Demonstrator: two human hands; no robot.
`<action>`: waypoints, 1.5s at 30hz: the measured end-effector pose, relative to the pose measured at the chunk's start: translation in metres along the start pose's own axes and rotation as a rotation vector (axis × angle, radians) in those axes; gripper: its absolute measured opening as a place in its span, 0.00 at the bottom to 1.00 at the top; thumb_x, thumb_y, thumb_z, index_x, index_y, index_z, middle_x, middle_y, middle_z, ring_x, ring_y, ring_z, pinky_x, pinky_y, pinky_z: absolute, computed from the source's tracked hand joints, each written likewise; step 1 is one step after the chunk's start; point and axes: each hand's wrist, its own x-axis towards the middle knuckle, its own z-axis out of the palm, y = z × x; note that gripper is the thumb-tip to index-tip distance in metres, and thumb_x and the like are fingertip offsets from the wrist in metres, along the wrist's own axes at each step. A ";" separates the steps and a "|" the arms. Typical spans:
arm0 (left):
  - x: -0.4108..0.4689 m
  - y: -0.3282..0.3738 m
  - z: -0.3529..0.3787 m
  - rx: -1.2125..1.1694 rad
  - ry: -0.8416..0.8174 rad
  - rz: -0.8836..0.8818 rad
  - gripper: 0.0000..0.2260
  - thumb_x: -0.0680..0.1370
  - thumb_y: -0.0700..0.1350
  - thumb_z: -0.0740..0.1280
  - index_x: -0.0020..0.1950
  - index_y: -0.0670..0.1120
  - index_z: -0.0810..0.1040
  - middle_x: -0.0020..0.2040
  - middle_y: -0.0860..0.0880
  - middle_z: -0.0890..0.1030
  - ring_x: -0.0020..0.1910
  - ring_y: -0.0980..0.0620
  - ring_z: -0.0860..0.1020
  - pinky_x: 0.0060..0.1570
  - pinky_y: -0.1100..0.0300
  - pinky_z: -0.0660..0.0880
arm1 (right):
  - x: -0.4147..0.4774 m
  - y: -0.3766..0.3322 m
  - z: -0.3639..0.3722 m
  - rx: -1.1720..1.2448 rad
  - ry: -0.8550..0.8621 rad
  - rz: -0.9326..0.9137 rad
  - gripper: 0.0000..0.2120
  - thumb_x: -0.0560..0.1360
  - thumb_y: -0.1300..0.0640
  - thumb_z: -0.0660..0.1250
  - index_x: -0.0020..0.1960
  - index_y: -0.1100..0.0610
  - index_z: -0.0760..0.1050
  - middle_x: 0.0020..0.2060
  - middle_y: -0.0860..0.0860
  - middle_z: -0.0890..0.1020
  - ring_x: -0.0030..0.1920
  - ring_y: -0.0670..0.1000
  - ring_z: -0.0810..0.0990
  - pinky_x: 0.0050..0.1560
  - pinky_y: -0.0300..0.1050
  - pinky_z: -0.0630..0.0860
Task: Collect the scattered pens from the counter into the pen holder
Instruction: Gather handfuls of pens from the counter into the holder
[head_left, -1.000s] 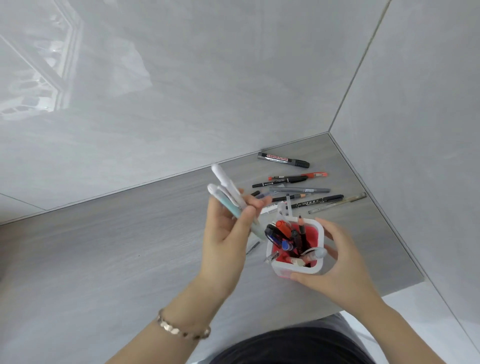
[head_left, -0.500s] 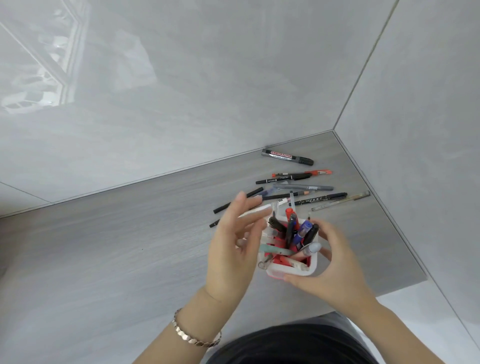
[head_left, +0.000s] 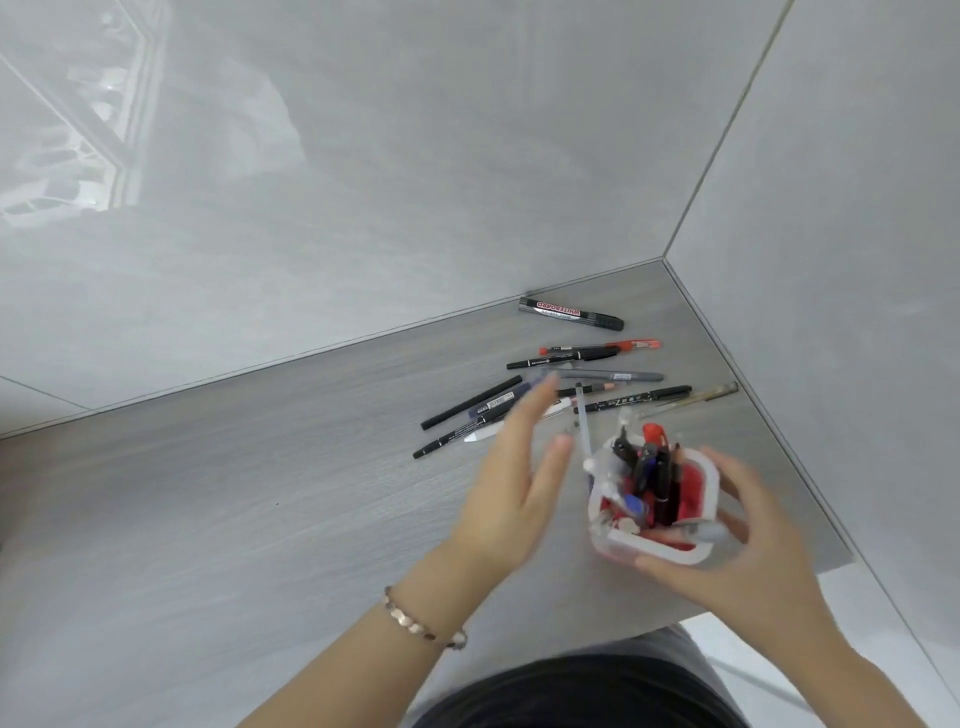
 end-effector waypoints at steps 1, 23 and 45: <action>0.005 -0.015 0.001 0.075 0.070 -0.102 0.21 0.78 0.50 0.59 0.71 0.49 0.61 0.70 0.53 0.67 0.67 0.61 0.66 0.66 0.64 0.64 | 0.001 0.002 -0.004 -0.021 0.021 0.013 0.40 0.50 0.56 0.83 0.55 0.36 0.68 0.57 0.37 0.73 0.55 0.27 0.70 0.52 0.32 0.67; 0.052 -0.070 0.004 1.357 -0.541 -0.209 0.12 0.78 0.36 0.57 0.61 0.37 0.68 0.61 0.40 0.73 0.60 0.41 0.72 0.51 0.53 0.74 | 0.019 0.002 0.000 -0.065 0.005 -0.005 0.38 0.53 0.55 0.82 0.53 0.33 0.65 0.53 0.30 0.72 0.57 0.32 0.69 0.48 0.29 0.68; -0.040 0.014 -0.004 -0.111 0.336 -0.210 0.06 0.71 0.37 0.70 0.43 0.48 0.79 0.39 0.51 0.83 0.33 0.59 0.77 0.32 0.70 0.71 | 0.019 -0.012 0.041 -0.122 -0.126 -0.071 0.43 0.54 0.51 0.81 0.64 0.47 0.65 0.61 0.43 0.72 0.63 0.43 0.71 0.64 0.46 0.71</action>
